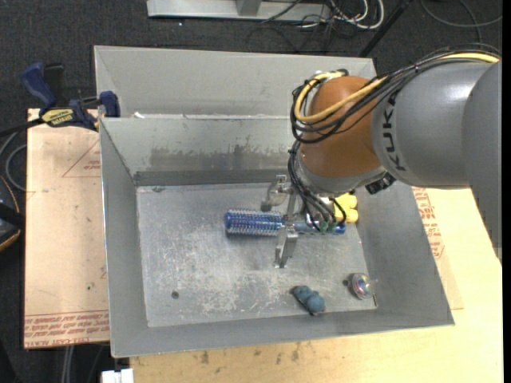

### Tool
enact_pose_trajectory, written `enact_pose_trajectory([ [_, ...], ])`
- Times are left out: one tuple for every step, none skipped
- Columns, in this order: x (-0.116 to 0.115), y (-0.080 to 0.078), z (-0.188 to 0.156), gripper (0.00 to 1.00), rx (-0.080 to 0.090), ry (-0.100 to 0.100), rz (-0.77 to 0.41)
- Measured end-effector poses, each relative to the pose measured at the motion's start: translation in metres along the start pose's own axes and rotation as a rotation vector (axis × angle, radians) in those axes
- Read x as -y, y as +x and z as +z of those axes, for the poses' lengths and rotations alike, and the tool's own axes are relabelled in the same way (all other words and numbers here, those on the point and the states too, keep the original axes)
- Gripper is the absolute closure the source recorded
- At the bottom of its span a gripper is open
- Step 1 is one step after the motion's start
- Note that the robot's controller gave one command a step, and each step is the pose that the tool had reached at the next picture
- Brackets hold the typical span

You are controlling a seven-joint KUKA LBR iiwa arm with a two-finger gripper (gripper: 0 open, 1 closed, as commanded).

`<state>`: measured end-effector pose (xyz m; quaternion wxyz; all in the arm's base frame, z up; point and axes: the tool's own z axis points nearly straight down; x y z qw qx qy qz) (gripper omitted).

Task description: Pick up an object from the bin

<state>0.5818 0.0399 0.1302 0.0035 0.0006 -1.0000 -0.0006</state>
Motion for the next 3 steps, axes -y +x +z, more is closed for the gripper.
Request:
enact_pose_trajectory([
  [0.0,-0.017,0.052,0.0,0.013,-0.004,0.398],
  [0.0,-0.018,0.051,1.0,0.015,-0.003,0.398],
  [0.005,-0.039,-0.083,1.0,0.017,-0.004,0.417],
])
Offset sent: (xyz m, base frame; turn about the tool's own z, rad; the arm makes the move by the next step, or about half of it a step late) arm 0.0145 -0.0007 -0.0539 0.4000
